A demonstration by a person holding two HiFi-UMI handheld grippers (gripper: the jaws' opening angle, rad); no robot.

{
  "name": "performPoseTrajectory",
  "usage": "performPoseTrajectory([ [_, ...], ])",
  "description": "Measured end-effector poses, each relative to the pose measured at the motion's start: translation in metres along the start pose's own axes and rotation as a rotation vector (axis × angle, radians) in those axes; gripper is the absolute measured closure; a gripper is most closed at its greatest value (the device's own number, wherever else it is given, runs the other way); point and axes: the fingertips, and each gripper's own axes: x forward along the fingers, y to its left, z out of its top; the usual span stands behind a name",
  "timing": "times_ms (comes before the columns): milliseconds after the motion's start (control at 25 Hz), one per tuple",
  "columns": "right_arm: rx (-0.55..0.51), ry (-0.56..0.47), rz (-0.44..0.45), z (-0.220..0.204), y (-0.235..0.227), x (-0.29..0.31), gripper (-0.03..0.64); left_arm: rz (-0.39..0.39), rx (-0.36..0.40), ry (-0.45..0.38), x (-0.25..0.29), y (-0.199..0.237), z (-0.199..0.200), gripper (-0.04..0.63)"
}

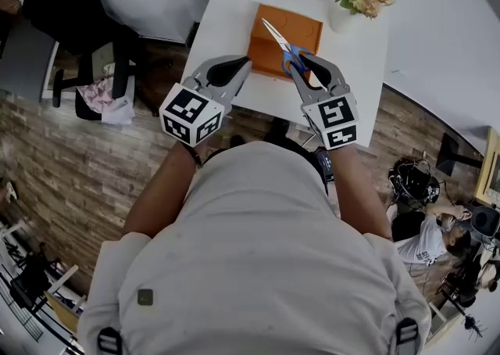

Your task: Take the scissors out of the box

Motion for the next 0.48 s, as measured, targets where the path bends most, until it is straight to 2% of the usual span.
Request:
performPoseTrajectory([
  [240, 0.09, -0.095, -0.04, 0.024, 0.008, -0.025, 0.52, -0.028, 0.004, -0.015, -0.017, -0.003, 0.006, 0.591],
  [480, 0.143, -0.12, -0.092, 0.03, 0.015, -0.044, 0.52, -0.072, 0.0, -0.018, -0.031, -0.009, 0.006, 0.591],
])
